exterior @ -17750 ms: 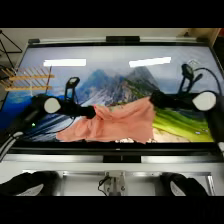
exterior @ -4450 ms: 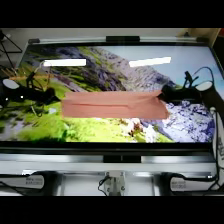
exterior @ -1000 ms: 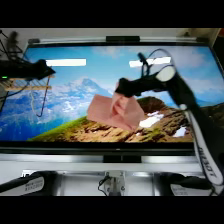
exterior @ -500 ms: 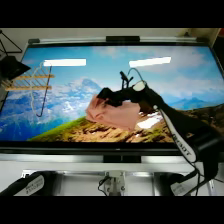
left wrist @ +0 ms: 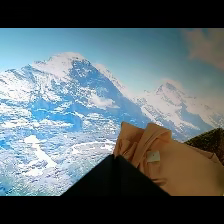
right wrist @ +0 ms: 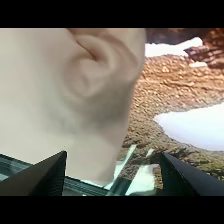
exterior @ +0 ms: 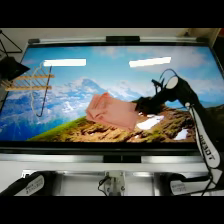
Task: Fold the shirts.
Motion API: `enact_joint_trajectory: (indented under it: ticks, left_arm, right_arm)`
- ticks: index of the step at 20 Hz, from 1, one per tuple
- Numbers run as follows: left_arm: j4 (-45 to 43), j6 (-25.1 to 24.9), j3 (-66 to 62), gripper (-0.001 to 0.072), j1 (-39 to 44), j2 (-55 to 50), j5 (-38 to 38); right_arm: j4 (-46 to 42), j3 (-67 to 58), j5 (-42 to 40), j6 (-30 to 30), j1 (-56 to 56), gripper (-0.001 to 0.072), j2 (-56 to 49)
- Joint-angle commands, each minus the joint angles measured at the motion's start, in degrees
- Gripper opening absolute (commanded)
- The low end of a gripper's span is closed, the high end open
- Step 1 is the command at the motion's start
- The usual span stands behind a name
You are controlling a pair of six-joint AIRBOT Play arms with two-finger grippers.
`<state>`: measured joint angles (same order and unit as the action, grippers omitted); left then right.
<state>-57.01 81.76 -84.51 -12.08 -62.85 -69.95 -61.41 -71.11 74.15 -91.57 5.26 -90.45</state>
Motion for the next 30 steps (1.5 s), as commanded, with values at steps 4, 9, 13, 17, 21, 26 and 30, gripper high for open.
enact_joint_trajectory:
  ticks: [4, 9, 13, 17, 21, 26, 30]
  left_arm:
    - [0.00, 1.07, 0.28, 0.0028, -0.04, 0.02, -1.07]
    - [0.00, 2.14, 0.28, 0.0028, -0.04, 0.02, -1.09]
    - [0.00, 2.12, 0.28, 0.0028, -0.02, -0.11, -1.09]
    - [0.00, 2.12, 0.28, 0.0028, 0.50, -0.83, -1.07]
    - [-0.02, 2.10, 0.28, 0.0028, 2.25, -1.25, -1.07]
    - [-0.02, 2.12, 0.28, 0.0028, 2.58, -1.25, -1.05]
    - [-0.02, 2.34, 0.28, 0.0028, 2.58, -1.33, -1.05]
  right_arm:
    - [11.80, 10.29, -12.72, 5.81, 1.73, 0.0696, -0.35]
    - [22.97, 10.21, -13.84, 14.88, 3.82, 0.0075, -3.93]
    - [36.00, 2.01, -10.67, 22.08, 0.61, 0.0073, -2.40]
    - [31.93, -15.06, -11.93, 16.76, -1.03, 0.0073, -1.05]
    - [22.51, -20.85, -11.28, 12.26, -6.99, 0.0073, -1.05]
    - [18.23, -20.85, -5.88, 7.06, -20.44, 0.0073, -1.03]
    - [18.80, -21.09, -3.61, 8.17, -28.13, 0.0073, -0.81]
